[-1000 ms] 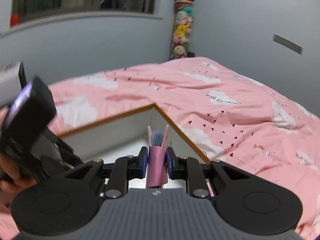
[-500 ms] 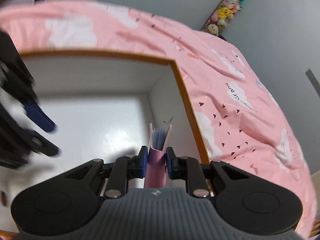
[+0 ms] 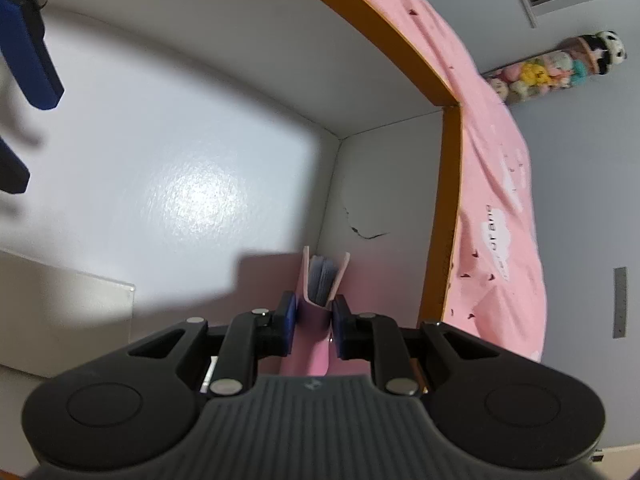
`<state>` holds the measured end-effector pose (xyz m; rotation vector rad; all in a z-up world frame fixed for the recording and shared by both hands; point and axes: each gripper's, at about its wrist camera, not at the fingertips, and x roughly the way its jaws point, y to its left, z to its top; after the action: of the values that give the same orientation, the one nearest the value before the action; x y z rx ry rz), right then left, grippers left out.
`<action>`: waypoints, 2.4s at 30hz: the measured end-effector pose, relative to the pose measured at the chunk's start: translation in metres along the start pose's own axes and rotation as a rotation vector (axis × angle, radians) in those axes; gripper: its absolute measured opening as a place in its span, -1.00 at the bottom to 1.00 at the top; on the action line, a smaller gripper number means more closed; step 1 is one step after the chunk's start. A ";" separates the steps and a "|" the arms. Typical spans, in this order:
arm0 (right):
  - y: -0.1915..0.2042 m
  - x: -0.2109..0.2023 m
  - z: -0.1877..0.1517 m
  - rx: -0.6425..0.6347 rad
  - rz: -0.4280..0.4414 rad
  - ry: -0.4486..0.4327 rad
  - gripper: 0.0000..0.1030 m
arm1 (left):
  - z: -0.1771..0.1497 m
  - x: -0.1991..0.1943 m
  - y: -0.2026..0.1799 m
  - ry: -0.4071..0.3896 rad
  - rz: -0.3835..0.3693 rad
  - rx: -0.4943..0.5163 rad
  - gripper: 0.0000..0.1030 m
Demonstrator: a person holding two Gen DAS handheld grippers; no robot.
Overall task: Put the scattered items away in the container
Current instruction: 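Lower the pink card case into the box with the right gripper, then open the right gripper to release the pink case and withdraw, then move both grippers back to the pile of items beside the box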
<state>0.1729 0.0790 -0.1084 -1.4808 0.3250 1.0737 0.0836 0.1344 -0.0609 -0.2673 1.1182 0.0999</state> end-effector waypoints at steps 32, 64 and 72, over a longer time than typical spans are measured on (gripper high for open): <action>-0.014 -0.007 -0.029 0.237 0.241 0.067 -0.54 | -0.001 -0.003 0.005 -0.048 0.028 -0.036 -0.06; -0.010 -0.119 -0.080 1.075 0.134 -0.315 -0.12 | -0.012 -0.041 -0.024 -0.262 0.005 0.005 -0.04; 0.010 -0.165 -0.102 1.213 0.029 -0.386 0.34 | -0.015 -0.052 -0.039 -0.309 0.026 0.018 -0.04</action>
<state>0.1207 -0.0766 -0.0045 -0.1866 0.5780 0.8723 0.0562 0.0955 -0.0139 -0.2127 0.8150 0.1484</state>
